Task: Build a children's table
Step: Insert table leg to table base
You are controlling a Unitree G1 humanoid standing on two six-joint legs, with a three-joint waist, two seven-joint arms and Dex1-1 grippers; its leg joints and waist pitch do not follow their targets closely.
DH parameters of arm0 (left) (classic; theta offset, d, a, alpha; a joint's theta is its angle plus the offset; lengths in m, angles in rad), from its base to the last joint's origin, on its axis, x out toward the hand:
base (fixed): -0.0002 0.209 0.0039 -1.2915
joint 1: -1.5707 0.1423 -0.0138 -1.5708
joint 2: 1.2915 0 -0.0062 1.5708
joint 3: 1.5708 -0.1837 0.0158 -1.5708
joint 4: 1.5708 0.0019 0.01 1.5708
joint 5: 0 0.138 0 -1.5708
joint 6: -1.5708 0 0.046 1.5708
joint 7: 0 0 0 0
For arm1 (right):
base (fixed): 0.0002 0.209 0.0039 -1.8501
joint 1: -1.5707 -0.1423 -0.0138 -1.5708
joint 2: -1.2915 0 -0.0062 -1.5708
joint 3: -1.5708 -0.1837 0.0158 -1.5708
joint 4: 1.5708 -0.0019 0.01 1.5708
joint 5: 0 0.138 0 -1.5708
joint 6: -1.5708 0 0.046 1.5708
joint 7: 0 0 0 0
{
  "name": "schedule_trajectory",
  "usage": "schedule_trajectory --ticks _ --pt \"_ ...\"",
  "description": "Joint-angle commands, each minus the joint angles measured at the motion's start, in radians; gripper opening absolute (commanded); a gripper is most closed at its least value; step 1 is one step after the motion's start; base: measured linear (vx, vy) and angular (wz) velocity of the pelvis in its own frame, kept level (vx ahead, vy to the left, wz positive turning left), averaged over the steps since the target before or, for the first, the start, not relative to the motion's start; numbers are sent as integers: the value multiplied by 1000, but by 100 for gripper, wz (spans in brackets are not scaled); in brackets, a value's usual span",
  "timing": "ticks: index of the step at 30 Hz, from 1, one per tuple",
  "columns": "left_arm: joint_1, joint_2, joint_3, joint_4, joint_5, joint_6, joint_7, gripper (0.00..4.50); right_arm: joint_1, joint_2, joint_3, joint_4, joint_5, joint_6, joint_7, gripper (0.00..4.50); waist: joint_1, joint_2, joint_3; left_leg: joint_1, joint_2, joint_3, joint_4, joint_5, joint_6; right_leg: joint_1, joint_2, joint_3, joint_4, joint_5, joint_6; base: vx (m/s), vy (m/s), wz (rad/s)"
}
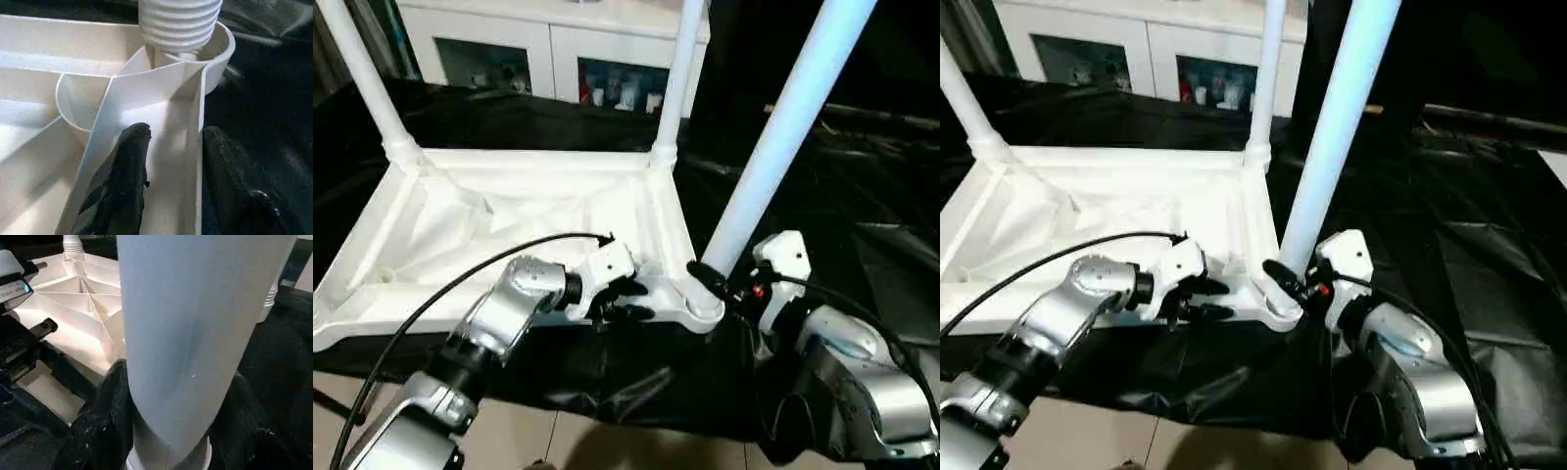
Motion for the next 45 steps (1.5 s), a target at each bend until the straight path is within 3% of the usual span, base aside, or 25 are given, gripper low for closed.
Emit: schedule_trajectory --ticks 1,2,6,15,22,25,30,34,38,45 --pt "1 6 -15 19 18 10 -10 169 5 -11 -22 0 2 -10 -6 184 4 9 -58 9 47 -9 -75 -143 19 58 -74 35 -68 -55 -231 0 0 0" --pt "-9 6 -17 32 20 10 -23 155 5 -10 -26 0 3 -11 -10 184 5 13 -55 13 47 -8 -77 -181 2 53 -74 37 -75 -127 -216 0 0 0" --pt "-17 13 -31 39 23 20 -61 133 7 -9 -32 -1 4 -11 -12 184 8 11 -54 15 47 -8 -80 -205 -13 50 -75 40 -82 -197 -189 0 0 0" --pt "-18 15 -28 50 34 22 -63 56 0 1 -46 11 18 -6 -18 184 9 12 -57 10 47 -7 -79 -172 -6 50 -73 38 -76 -140 -196 0 0 0" --pt "-19 31 -47 60 61 26 -90 6 -31 9 -54 66 42 3 11 184 10 12 -55 12 48 -7 -81 -190 -9 48 -74 38 -81 -177 -193 0 0 0" --pt "-9 72 -92 48 105 25 -120 0 -68 4 -50 122 102 77 81 184 1 14 -57 6 47 -11 -84 -178 -5 55 -74 36 -75 -148 -202 0 0 0" --pt "-9 75 -97 55 114 22 -117 0 -94 -10 -36 165 92 75 113 184 -2 11 -58 8 45 -6 -78 -149 3 55 -75 37 -74 -115 -223 0 0 0" --pt "-11 74 -95 58 121 25 -120 0 -117 -25 -10 190 79 81 137 184 -4 13 -54 12 47 -6 -82 -193 -8 51 -76 37 -82 -202 -210 0 0 0" --pt "-9 69 -90 53 107 33 -121 0 -128 -34 12 197 78 107 155 184 -7 6 -53 12 47 -7 -84 -207 -9 52 -74 38 -85 -232 -201 0 0 0" --pt "-12 55 -66 60 88 14 -111 0 -130 -49 37 206 74 144 180 184 -6 9 -50 14 49 -9 -87 -229 -10 46 -76 38 -90 -280 -190 0 0 0"
